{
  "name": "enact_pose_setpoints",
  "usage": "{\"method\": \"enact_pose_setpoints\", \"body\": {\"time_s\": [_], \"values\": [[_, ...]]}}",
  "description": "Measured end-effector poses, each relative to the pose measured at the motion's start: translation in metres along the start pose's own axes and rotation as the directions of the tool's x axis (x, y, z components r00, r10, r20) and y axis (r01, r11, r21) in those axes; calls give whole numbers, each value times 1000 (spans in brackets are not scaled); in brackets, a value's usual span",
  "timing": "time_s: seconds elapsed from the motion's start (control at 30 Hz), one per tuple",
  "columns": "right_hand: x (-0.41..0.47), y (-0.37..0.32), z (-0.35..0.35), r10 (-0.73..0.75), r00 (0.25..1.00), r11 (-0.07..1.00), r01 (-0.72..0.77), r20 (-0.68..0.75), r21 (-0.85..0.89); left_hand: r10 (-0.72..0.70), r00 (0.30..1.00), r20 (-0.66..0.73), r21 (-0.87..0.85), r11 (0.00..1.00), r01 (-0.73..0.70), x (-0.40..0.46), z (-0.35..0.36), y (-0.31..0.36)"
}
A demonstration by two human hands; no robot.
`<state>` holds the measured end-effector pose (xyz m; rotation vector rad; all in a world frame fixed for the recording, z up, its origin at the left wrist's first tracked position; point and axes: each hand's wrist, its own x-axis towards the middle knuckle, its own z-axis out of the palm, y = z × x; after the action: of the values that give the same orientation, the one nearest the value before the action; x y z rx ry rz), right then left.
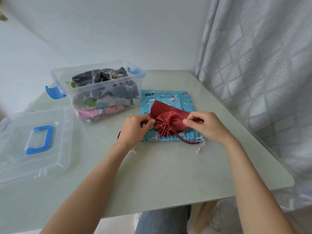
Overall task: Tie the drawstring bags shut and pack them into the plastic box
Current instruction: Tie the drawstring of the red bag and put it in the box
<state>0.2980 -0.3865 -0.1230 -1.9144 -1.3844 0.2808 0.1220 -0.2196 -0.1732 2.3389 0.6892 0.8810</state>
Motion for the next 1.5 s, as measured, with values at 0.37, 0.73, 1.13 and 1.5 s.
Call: {"method": "enact_pose_setpoints", "body": {"time_s": [0.37, 0.73, 1.13, 1.5], "values": [[48, -39, 34, 120, 978, 463, -209, 172, 861, -41, 999, 36, 53, 998, 39, 0, 1, 4], [51, -21, 65, 190, 973, 861, -230, 132, 454, -82, 993, 88, -633, 765, 119, 19, -36, 14], [50, -9, 67, 185, 981, 870, -139, -52, 473, 49, 982, 182, -261, 965, 1, 22, -1, 6], [43, -18, 68, 129, 980, 825, -190, 150, 532, 113, 953, 283, -214, 975, -52, 15, -5, 10]]}}
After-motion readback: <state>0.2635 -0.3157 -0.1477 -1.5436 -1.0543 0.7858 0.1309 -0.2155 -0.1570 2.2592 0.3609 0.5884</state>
